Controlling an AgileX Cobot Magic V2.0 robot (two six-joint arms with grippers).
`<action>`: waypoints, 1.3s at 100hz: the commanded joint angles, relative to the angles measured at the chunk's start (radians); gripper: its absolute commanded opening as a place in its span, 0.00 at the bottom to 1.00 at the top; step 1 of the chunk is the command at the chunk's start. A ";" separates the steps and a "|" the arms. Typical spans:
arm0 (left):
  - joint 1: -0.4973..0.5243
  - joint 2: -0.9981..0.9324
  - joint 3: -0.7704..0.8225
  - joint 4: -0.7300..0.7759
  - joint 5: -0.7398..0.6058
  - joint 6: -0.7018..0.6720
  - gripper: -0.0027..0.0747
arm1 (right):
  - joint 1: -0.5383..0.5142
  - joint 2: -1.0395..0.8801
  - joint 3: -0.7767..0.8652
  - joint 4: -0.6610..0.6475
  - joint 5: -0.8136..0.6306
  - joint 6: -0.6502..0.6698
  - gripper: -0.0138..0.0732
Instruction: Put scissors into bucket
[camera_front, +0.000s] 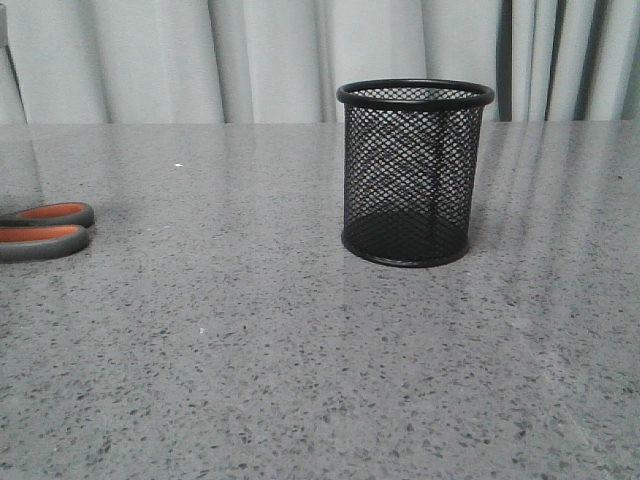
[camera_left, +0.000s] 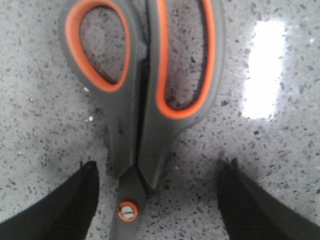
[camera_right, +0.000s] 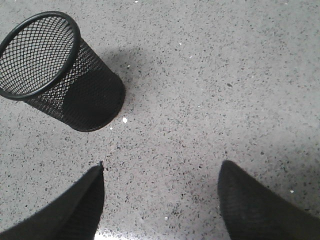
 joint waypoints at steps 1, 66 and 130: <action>-0.006 -0.016 -0.028 -0.029 -0.016 0.011 0.64 | -0.003 0.003 -0.036 0.006 -0.042 -0.012 0.66; -0.006 0.150 -0.206 -0.078 0.218 0.015 0.64 | -0.003 0.003 -0.036 0.006 -0.031 -0.012 0.66; -0.006 0.140 -0.225 -0.075 0.218 -0.013 0.01 | -0.003 0.003 -0.036 0.006 -0.029 -0.012 0.66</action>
